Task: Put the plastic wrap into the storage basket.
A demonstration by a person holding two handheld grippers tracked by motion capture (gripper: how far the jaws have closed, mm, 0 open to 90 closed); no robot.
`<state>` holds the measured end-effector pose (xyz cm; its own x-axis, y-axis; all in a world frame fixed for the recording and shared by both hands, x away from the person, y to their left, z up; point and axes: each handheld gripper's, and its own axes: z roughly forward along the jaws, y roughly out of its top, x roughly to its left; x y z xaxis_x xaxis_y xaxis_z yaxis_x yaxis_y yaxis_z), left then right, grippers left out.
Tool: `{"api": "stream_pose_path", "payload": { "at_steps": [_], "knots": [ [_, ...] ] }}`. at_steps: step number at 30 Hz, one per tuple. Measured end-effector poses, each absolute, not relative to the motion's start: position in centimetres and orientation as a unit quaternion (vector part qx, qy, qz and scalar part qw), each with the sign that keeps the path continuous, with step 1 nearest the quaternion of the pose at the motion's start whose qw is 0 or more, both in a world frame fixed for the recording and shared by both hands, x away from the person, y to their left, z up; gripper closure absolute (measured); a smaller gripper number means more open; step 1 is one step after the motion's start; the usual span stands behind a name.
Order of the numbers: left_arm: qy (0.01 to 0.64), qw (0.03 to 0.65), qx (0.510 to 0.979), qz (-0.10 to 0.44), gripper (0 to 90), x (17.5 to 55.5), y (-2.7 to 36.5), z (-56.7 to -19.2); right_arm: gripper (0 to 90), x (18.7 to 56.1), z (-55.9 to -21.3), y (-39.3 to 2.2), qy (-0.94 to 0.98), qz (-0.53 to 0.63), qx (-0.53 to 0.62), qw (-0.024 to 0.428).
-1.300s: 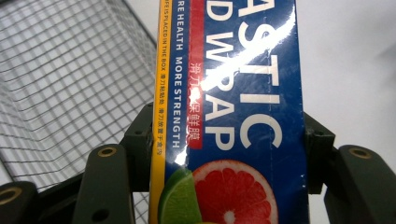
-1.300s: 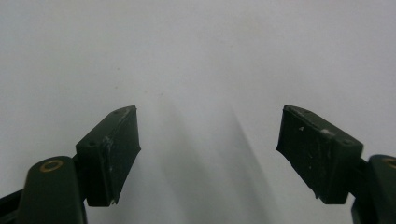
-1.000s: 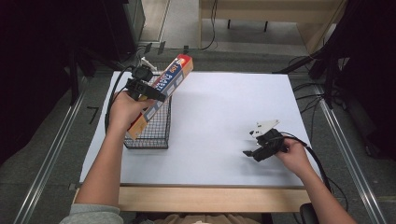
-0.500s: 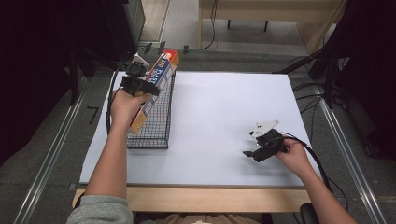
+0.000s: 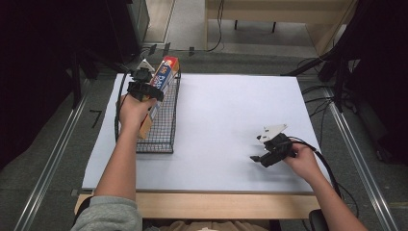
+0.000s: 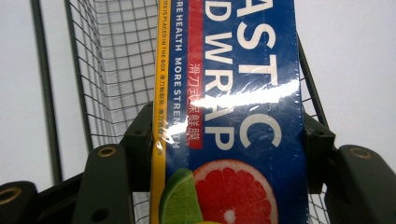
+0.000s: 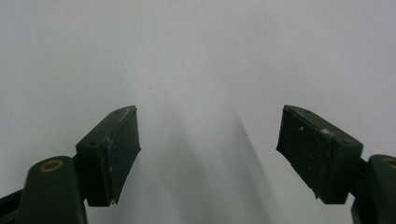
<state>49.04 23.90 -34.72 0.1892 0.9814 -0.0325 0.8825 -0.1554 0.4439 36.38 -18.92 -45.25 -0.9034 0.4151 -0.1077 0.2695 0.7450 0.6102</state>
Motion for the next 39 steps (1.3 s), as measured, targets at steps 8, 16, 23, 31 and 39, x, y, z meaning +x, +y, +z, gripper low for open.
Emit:
{"api": "stream_pose_path", "payload": {
  "at_steps": [8, 16, 23, 31, 39],
  "knots": [
    [0.633, 0.171, 0.742, 0.138, 39.7, 49.5, 23.8, -35.3, 22.0, 36.3, -45.2, -18.9, 0.927, 0.305, 0.181, 0.12],
    [0.641, 0.152, 0.741, 0.132, 39.6, 49.8, 23.2, -37.5, 22.1, 36.2, -45.2, -18.8, 0.928, 0.304, 0.177, 0.121],
    [0.653, 0.15, 0.734, 0.108, 39.5, 50.1, 22.8, -39.4, 22.1, 36.2, -45.2, -18.7, 0.929, 0.302, 0.174, 0.121],
    [0.657, 0.148, 0.733, 0.095, 39.1, 50.1, 22.5, -39.7, 22.1, 36.2, -45.3, -18.7, 0.93, 0.3, 0.171, 0.122],
    [0.659, 0.141, 0.733, 0.095, 38.4, 49.9, 22.1, -39.8, 22.1, 36.2, -45.3, -18.5, 0.931, 0.298, 0.171, 0.122]
  ]
}}
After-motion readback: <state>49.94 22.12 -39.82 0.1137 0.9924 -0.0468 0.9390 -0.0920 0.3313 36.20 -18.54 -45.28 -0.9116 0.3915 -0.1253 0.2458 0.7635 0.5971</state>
